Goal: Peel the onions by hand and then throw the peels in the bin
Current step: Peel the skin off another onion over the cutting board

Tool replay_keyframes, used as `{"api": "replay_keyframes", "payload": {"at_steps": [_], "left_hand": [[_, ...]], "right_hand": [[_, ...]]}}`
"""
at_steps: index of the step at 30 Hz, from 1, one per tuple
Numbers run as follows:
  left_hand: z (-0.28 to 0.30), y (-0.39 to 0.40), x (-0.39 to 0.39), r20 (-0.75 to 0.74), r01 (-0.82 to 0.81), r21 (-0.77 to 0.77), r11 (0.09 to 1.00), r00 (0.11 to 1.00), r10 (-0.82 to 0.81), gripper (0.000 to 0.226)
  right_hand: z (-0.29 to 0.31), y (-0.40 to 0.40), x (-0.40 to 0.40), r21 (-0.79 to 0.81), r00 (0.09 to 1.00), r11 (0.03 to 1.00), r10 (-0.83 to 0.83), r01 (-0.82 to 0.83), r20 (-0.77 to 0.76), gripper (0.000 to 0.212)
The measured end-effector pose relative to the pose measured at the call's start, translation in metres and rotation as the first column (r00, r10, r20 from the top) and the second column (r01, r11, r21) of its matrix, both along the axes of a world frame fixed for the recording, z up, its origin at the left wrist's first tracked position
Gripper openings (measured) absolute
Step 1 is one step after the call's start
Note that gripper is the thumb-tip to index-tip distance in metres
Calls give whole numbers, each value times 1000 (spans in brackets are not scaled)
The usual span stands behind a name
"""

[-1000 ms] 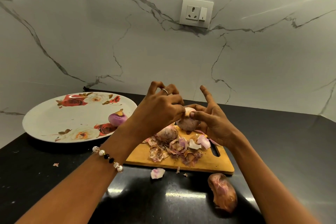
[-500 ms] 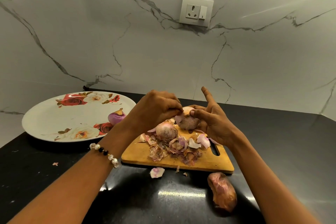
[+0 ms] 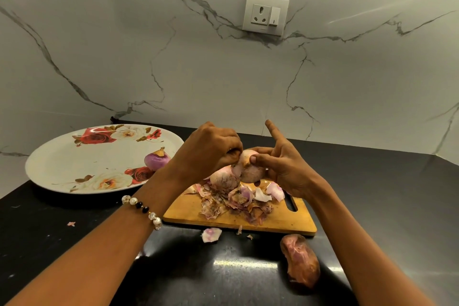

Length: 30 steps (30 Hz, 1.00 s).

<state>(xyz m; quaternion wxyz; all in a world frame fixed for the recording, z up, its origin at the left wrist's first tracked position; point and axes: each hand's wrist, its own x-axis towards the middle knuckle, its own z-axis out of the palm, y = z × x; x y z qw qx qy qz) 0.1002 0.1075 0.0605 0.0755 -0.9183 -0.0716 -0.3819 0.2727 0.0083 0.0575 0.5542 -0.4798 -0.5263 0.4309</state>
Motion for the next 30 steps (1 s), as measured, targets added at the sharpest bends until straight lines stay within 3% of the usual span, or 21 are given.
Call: {"api": "replay_keyframes", "payload": {"at_steps": [10,25,30], "left_hand": [[15,-5,-9,90,203,-190,961,978,-189,27],[18,-5,-10,-19,208,-218,953,976,-218,21],[15,-4,-9,10,225,-227,948,973,-229,22]], "right_hand": [[3,0,6,6,999,999,-42,43,-10,109],[1,1,3,-19,1000,1000,-14,14,4,111],[0,2,2,-2,1000,1000,-23,23,-15,109]]}}
